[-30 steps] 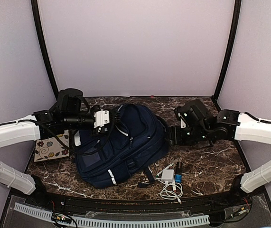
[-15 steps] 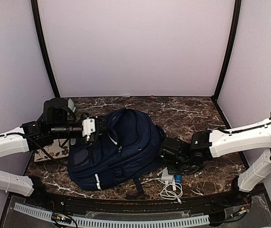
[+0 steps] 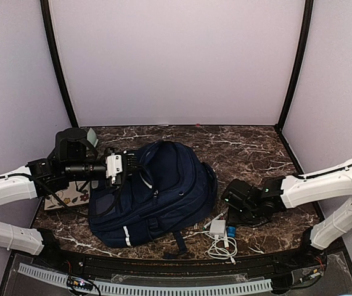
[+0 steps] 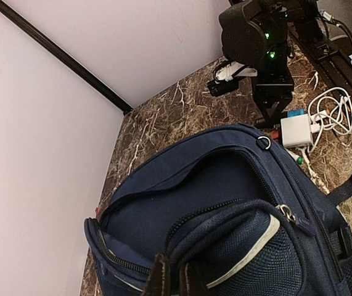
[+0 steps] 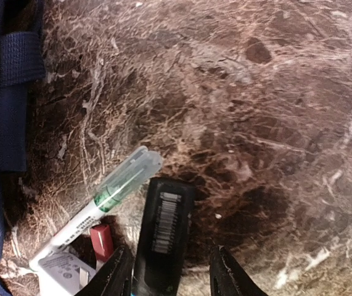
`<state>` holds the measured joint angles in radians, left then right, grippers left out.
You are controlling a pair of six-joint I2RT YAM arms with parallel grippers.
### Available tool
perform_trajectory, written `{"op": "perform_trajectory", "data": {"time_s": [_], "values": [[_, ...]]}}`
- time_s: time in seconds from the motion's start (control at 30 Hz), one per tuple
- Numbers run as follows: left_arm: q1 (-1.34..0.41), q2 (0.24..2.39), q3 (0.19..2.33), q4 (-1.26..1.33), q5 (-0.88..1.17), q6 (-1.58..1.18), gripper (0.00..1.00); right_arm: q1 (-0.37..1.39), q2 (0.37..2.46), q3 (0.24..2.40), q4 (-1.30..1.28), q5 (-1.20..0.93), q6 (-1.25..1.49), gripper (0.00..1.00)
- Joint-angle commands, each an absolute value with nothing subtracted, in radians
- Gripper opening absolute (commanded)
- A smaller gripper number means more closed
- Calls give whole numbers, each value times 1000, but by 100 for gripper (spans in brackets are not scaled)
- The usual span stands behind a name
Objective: Pack the student bag
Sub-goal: Pick up the pen from the center of the board.
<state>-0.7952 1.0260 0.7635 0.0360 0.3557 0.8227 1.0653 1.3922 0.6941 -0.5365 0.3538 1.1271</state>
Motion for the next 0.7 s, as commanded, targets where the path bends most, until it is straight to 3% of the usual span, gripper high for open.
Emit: {"op": "perform_trajectory", "data": {"time_s": [0.0, 0.2, 0.33, 0.5, 0.67], "values": [[-802, 972, 773, 117, 435, 777, 0, 1057, 1450, 703, -486, 339, 1096, 43], [-802, 977, 772, 119, 431, 778, 0, 1058, 1544, 736, -577, 339, 1079, 40], [-802, 977, 771, 121, 444, 774, 0, 1057, 1538, 772, -650, 382, 1055, 24], [-802, 979, 768, 124, 450, 774, 0, 1050, 1451, 811, -738, 452, 1047, 15], [-803, 983, 770, 127, 464, 776, 0, 1020, 1289, 919, -749, 545, 966, 13]]}}
